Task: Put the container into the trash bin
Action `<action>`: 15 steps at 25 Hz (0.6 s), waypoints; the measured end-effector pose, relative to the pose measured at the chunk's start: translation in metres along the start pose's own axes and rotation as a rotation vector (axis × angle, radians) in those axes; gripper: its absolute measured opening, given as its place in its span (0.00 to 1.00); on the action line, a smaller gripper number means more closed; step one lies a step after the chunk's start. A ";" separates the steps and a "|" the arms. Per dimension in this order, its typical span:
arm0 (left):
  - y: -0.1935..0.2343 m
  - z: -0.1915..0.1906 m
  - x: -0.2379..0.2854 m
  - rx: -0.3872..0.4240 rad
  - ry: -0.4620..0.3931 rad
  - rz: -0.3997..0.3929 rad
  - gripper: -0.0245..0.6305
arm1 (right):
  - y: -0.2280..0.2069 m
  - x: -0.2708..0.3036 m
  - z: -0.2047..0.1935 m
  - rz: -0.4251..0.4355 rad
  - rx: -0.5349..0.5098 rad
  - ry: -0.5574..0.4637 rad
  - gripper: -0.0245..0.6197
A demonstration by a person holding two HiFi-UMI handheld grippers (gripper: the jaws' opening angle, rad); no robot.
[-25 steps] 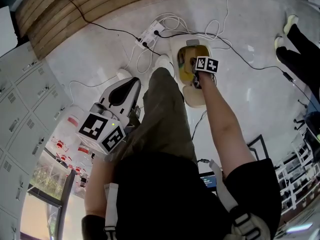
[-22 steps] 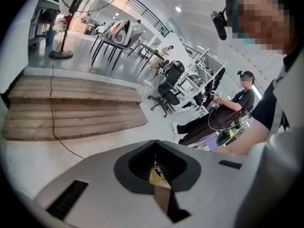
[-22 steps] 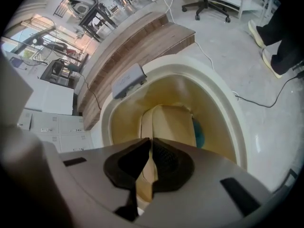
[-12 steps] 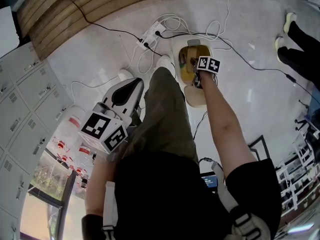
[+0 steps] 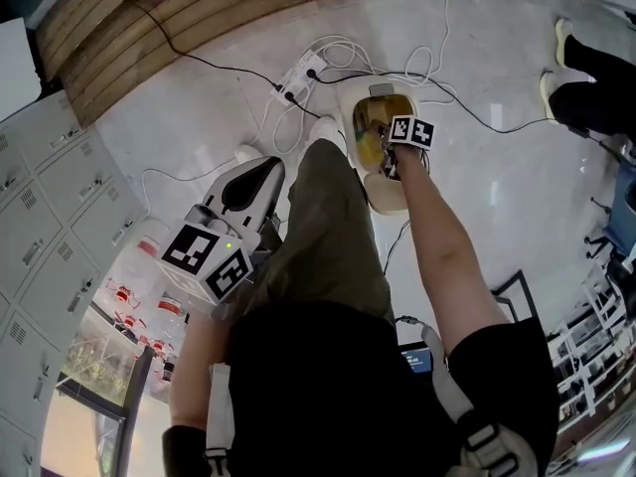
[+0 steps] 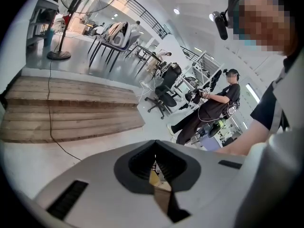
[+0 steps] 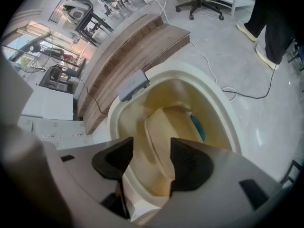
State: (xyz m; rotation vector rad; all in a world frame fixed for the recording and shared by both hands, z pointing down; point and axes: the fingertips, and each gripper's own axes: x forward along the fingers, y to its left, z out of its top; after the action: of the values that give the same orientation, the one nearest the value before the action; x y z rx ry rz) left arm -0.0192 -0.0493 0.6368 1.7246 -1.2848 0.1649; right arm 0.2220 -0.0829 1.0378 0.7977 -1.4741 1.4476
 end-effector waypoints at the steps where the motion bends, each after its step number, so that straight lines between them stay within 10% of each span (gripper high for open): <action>1: 0.000 0.000 0.000 -0.001 0.001 -0.003 0.05 | 0.000 -0.001 -0.001 0.001 -0.002 0.004 0.44; 15: -0.001 0.009 -0.012 -0.029 -0.018 -0.039 0.05 | 0.021 -0.031 0.006 -0.002 -0.010 -0.033 0.50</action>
State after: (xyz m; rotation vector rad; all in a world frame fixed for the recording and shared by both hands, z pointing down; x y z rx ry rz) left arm -0.0271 -0.0475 0.6240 1.7286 -1.2604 0.1081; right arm 0.2138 -0.0911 1.0015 0.8196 -1.5039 1.4309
